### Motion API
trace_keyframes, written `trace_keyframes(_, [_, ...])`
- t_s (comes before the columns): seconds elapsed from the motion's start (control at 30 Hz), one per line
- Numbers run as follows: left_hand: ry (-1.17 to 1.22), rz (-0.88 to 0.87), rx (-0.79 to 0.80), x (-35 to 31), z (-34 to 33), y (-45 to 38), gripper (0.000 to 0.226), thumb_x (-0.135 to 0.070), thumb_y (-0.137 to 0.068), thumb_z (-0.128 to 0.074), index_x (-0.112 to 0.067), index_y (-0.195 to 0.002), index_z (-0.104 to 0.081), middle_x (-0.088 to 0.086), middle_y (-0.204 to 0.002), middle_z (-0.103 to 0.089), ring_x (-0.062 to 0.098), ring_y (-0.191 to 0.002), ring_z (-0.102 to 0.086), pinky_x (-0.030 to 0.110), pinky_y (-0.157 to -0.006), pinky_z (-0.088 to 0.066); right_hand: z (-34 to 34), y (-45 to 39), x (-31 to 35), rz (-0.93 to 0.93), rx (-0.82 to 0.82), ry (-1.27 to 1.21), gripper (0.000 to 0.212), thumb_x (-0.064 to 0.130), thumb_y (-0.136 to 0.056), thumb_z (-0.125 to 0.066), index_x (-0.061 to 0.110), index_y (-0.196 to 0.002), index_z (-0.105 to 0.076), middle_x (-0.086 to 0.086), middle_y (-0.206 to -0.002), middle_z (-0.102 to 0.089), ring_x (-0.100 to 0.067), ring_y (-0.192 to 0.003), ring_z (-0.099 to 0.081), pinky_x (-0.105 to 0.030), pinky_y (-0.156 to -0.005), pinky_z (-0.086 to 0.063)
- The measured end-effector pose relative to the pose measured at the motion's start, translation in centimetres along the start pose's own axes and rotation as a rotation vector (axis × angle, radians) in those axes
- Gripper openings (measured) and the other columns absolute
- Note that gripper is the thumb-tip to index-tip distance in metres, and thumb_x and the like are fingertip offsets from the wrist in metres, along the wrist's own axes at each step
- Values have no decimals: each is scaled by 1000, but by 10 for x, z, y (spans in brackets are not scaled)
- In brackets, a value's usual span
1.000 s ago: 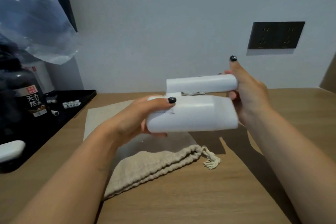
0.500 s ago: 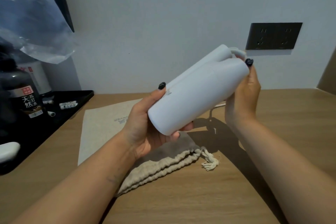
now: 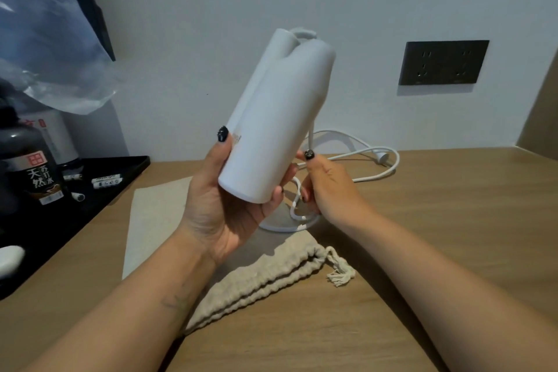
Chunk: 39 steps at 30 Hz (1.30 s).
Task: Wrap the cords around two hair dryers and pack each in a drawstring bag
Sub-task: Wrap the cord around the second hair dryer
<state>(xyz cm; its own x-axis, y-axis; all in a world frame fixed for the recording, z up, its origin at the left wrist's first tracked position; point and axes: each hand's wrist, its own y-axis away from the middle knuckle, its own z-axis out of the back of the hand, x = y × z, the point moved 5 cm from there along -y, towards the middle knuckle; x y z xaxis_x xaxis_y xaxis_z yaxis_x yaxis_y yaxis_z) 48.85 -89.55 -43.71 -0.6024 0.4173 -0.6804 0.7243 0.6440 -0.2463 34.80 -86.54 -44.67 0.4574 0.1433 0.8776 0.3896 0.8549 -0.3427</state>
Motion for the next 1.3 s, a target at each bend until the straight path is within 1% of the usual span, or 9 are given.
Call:
trace_keyframes(0.1, [6,-60,-75,-2,-2,1,45,-41,-63,-75,-9,-94,-77,20,-100,-69,33,-87,-69,30,-59,-60,-16,3,4,37,114,435,15,22,-98,-43,18,-105,-56,-9,-91,-64,-28,-82,-60,-35,-71,-49])
trace_keyframes(0.23, [-136,-150,-319,-5,16,-4,45,-31,-74,-77,-12,-111,-61,16,-102,-70,32,-92,-69,31,-64,-60,-37,17,7,55,334,787,64,8,-91,-49,15,-147,-20,-2,-80,-46,-25,-75,-49,-37,-60,-42])
trace_keyframes(0.37, [-388,-235,-423,-16,36,-9,58,-31,-65,-84,-17,-116,-60,9,-109,-71,26,-101,-69,34,-71,-59,-25,19,16,108,330,610,10,12,-96,-42,18,-96,-50,-1,-88,-51,-16,-78,-50,-33,-66,-46])
trace_keyframes(0.47, [-619,-288,-441,-20,40,-9,65,-40,-55,-84,-22,-113,-59,6,-113,-66,24,-105,-66,42,-78,-59,-16,20,18,109,305,448,23,16,-94,-45,8,-72,-42,-6,-74,-46,-17,-65,-42,-33,-59,-32])
trace_keyframes(0.63, [-1053,-440,-363,-23,22,-5,56,-35,-57,-92,-34,-99,-54,-6,-98,-60,-9,-76,-61,15,-62,-53,-8,17,8,-111,361,-91,40,47,-82,-48,9,-70,-50,0,-57,-40,-13,-52,-31,-33,-58,-27])
trace_keyframes(0.77, [-1255,-525,-274,-22,16,-4,55,-30,-66,-86,-38,-106,-49,-11,-102,-54,-8,-87,-58,12,-62,-52,-9,17,1,-172,465,-291,74,84,-67,-42,14,-83,-61,-1,-66,-46,-9,-48,-34,-25,-53,-26])
trace_keyframes(0.9, [-1488,-619,-174,-22,14,-2,58,-43,-63,-80,-45,-111,-46,-6,-109,-50,2,-99,-53,15,-70,-50,-9,17,-2,-221,503,-445,100,90,-66,-34,0,-98,-65,0,-66,-48,-6,-50,-37,-27,-53,-17])
trace_keyframes(1.07, [-1665,-791,-99,-20,6,-1,61,-19,-66,-81,-27,-118,-49,5,-109,-44,-15,-104,-38,0,-79,-33,-6,17,-5,-318,518,-502,133,100,-46,-39,-13,-113,-54,-2,-73,-40,-11,-56,-29,-31,-57,-13])
trace_keyframes(1.3, [-1829,-877,-33,-16,1,1,69,-14,-67,-82,-21,-128,-49,10,-121,-42,23,-114,-47,36,-85,-51,-7,18,-3,-300,402,-633,75,73,-66,-52,8,-103,-54,-3,-71,-40,-13,-53,-26,-28,-49,-17])
